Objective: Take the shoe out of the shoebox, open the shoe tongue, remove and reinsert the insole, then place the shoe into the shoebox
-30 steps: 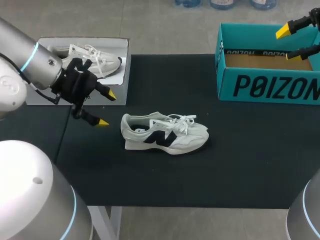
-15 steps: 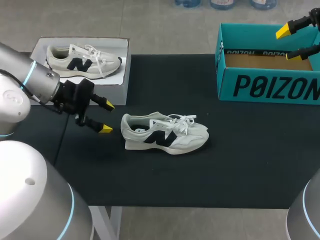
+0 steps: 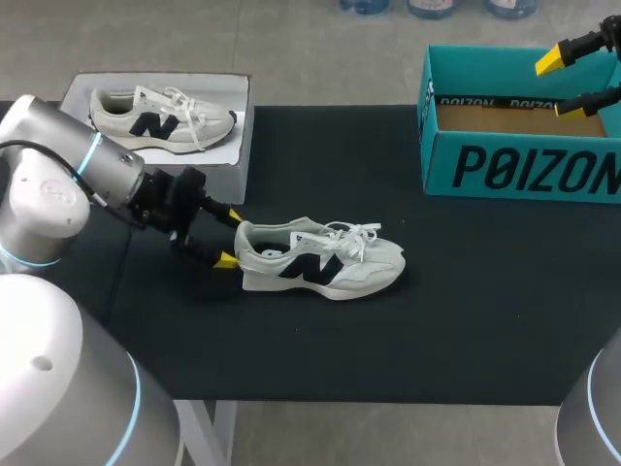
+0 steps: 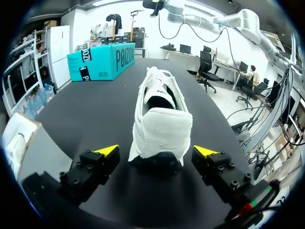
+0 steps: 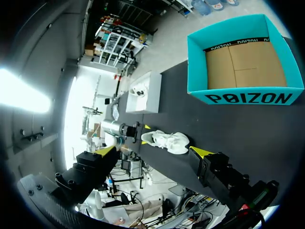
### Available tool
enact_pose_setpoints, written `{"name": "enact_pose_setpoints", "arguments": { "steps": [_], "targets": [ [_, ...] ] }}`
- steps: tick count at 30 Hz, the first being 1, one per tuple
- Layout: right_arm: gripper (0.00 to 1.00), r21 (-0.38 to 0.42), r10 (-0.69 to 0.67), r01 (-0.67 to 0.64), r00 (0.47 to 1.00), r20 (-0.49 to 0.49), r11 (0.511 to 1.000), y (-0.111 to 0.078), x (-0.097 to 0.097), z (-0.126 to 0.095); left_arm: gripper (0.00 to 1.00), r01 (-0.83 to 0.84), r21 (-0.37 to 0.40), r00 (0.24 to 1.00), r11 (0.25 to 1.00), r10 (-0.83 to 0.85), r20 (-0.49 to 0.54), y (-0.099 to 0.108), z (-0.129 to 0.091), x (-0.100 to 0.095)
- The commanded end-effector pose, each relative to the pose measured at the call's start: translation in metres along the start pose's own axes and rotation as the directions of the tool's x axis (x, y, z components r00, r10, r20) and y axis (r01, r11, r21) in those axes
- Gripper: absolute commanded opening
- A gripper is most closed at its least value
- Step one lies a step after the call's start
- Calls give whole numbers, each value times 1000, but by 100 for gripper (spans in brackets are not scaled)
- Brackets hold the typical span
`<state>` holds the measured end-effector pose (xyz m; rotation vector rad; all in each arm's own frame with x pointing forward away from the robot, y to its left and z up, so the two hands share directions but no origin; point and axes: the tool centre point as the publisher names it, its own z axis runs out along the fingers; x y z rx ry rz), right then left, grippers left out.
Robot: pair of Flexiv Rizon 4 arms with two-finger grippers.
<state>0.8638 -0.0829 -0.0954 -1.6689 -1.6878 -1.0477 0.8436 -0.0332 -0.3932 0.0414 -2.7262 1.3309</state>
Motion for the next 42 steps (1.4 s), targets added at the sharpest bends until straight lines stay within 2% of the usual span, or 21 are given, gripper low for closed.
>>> {"name": "enact_pose_setpoints", "arguments": {
  "steps": [1,6,15,33,34,35,37,42],
  "targets": [
    [100,-1,1,-1,1000,2,1000,-1,0,0,100,-1,19,1000,1000,1,-3,4,12,-2],
    [100,-1,1,-1,1000,2,1000,-1,0,0,100,-21,35,1000,999,21,0,6,19,6],
    [100,-1,1,-1,1000,2,1000,-1,0,0,100,-36,47,999,998,36,2,9,37,6],
    [100,-1,1,-1,1000,2,1000,-1,0,0,100,-54,50,998,997,52,36,9,58,-6],
    [100,-1,1,-1,1000,2,1000,-1,0,0,77,-56,49,998,997,54,35,9,59,-5],
    [100,-1,1,-1,1000,2,1000,-1,0,0,46,-57,49,998,997,55,35,9,59,-5],
    [100,-1,1,-1,1000,2,1000,-1,0,0,0,-59,49,998,997,57,34,9,61,-5],
    [100,-1,1,-1,1000,2,1000,-1,0,0,0,-55,54,998,997,53,35,12,60,-4]
  ]
}}
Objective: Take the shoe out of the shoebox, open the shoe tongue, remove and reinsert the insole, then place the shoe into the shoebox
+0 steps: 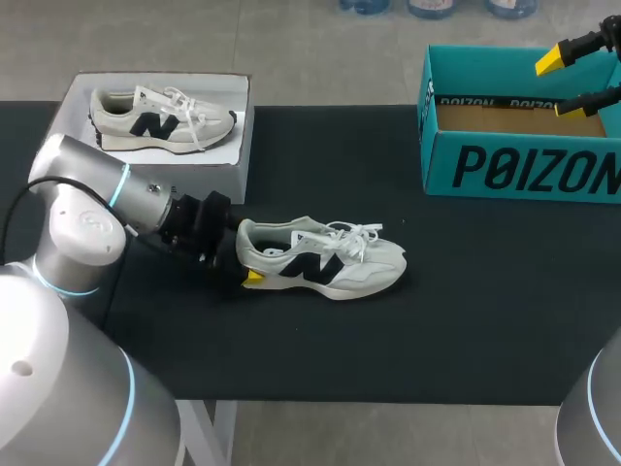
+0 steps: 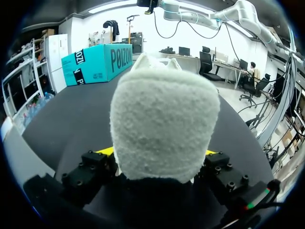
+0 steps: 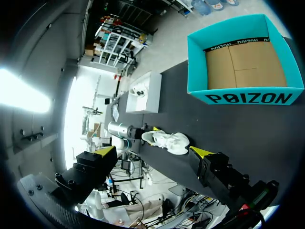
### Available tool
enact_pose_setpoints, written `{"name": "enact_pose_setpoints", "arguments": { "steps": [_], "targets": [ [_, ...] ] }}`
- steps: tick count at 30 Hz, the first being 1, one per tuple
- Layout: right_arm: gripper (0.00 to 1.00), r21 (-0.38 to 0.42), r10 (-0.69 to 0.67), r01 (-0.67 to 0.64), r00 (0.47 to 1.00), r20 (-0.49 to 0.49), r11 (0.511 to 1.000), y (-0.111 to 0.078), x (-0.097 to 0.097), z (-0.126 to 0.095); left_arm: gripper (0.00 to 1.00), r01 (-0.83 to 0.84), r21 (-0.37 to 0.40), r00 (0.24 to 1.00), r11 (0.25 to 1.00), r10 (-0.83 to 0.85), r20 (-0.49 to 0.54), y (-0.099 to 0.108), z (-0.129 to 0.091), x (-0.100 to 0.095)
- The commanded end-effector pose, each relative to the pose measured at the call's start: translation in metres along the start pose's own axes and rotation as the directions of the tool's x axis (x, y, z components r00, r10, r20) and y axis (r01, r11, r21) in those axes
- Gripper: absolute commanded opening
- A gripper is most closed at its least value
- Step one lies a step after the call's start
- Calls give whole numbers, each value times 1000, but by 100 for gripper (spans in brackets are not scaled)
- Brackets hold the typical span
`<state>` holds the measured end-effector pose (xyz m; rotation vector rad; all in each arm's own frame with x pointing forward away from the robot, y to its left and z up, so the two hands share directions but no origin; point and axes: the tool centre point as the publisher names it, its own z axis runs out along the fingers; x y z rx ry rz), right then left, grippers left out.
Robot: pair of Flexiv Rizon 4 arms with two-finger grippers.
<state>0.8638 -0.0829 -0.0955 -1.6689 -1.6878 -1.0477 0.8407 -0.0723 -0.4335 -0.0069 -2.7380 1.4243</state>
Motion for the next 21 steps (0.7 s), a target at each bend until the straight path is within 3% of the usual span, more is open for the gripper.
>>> {"name": "enact_pose_setpoints", "arguments": {
  "steps": [1,13,16,21],
  "targets": [
    [100,-1,1,-1,1000,2,1000,-1,0,0,0,0,7,1000,1000,0,3,5,4,-1],
    [100,-1,1,-1,1000,2,1000,-1,0,0,0,3,11,1000,1000,-3,4,5,3,0],
    [100,53,-22,20,999,42,998,0,14,18,0,3,11,1000,1000,-3,4,5,3,0],
    [100,31,-9,9,1000,7,999,1,21,26,0,3,11,1000,1000,-3,4,5,3,0]
  ]
}}
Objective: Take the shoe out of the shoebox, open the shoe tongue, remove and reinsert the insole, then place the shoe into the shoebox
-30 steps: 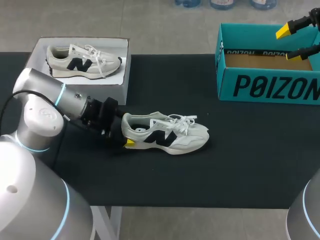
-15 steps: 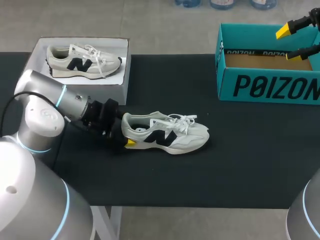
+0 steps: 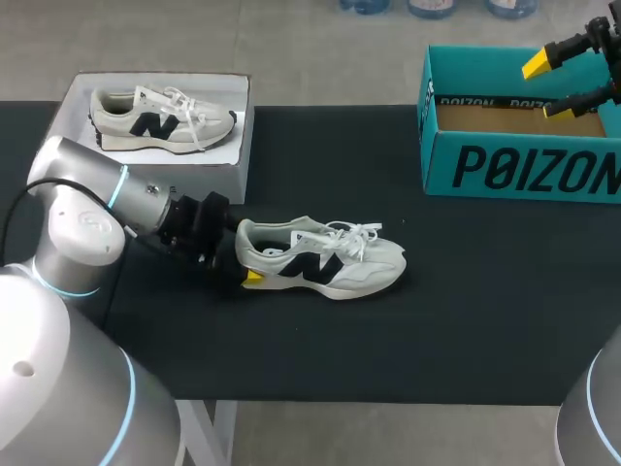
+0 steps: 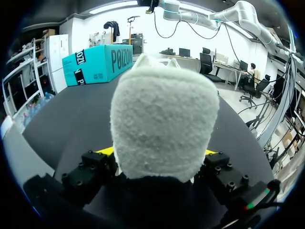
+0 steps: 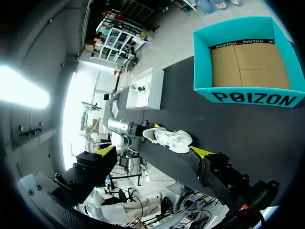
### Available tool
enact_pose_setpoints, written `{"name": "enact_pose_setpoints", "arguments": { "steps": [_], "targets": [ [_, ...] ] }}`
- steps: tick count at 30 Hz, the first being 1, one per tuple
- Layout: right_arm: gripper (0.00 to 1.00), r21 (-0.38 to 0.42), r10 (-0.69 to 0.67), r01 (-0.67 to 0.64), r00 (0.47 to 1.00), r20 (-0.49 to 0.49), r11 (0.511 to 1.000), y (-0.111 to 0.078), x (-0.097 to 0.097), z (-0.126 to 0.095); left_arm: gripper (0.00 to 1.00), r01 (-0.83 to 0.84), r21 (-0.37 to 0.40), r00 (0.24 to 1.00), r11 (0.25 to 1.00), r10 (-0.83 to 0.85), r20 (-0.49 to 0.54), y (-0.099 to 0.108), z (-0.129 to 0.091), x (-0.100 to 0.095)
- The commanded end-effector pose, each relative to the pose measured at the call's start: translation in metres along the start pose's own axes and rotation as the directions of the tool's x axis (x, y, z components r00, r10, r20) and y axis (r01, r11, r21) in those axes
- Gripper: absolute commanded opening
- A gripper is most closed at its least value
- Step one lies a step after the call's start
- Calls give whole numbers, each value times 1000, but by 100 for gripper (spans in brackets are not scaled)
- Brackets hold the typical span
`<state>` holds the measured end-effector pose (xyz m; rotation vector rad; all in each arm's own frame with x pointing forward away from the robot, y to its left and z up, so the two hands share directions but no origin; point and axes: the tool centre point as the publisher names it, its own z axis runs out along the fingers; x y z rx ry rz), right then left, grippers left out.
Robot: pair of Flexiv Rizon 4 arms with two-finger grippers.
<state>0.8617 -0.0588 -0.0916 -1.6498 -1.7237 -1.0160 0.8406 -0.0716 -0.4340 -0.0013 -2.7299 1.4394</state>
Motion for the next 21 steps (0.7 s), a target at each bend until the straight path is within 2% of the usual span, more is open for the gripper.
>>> {"name": "enact_pose_setpoints", "arguments": {
  "steps": [1,3,6,9,15,19,21],
  "targets": [
    [100,2,11,-11,1000,-9,1000,3,6,11,0,0,0,1000,1000,0,3,4,3,0],
    [100,13,8,-8,999,31,1000,-3,13,20,0,0,0,1000,1000,0,3,4,3,0],
    [100,26,-5,-1,974,226,1000,-16,24,40,0,0,0,1000,1000,0,3,4,3,0],
    [100,57,-25,2,916,401,998,-32,35,63,0,0,0,1000,1000,0,3,4,3,0],
    [100,90,-63,18,848,525,996,-70,64,108,0,0,0,1000,1000,0,3,4,3,0],
    [100,99,-34,-30,808,588,995,-93,74,142,0,0,0,1000,1000,0,3,4,3,0],
    [100,99,-34,-30,808,588,995,-93,74,142,0,0,0,1000,1000,0,3,4,3,0]
  ]
}}
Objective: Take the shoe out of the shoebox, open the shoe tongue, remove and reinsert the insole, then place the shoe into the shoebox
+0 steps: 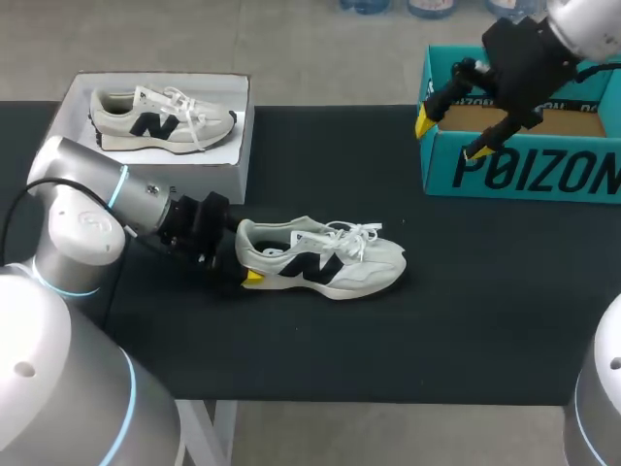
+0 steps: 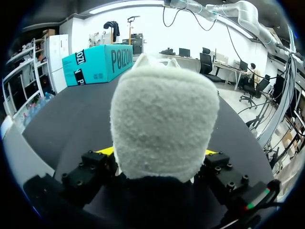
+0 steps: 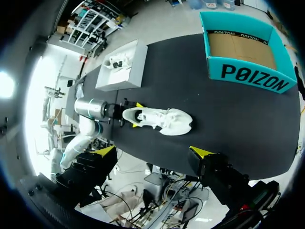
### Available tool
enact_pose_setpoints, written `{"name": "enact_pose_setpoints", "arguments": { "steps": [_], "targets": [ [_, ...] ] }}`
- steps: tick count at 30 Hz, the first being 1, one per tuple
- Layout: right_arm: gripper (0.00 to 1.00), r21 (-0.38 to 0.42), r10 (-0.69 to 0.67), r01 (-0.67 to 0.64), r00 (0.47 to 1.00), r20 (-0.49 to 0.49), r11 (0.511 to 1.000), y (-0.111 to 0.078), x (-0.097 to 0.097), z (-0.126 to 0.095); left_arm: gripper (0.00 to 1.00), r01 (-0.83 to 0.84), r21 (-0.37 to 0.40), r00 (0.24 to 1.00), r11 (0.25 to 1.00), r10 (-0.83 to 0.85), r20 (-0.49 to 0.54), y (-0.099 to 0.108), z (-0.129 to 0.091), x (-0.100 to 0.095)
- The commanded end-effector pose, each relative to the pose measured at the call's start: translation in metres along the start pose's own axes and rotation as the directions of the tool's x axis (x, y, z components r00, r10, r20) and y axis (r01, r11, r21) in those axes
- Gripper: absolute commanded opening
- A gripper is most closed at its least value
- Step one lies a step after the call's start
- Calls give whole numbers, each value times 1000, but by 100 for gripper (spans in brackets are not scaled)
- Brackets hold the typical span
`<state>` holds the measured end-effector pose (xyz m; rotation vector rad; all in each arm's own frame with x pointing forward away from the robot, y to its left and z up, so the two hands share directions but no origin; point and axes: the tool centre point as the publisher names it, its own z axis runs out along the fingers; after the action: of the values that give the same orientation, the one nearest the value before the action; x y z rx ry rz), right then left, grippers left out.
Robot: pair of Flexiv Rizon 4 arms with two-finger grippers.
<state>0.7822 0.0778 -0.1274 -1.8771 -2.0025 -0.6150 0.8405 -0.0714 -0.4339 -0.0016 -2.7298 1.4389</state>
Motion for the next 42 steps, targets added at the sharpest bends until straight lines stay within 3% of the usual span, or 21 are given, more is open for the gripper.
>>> {"name": "enact_pose_setpoints", "arguments": {
  "steps": [1,12,16,20,28,42],
  "targets": [
    [100,10,16,-19,975,222,1000,-2,23,12,0,0,0,1000,1000,0,3,4,3,0],
    [100,10,16,-19,975,222,1000,-2,23,12,0,0,0,1000,1000,0,3,4,3,0],
    [100,30,25,-38,938,345,999,-1,44,55,0,0,0,1000,1000,0,3,4,3,0],
    [100,33,48,-63,942,333,997,1,54,86,0,0,0,1000,1000,0,3,4,3,0],
    [100,57,-7,-19,900,436,998,7,67,143,0,0,0,1000,1000,0,3,4,3,0],
    [100,123,-90,23,817,569,992,1,85,224,0,0,0,1000,1000,0,3,4,3,0]
  ]
}}
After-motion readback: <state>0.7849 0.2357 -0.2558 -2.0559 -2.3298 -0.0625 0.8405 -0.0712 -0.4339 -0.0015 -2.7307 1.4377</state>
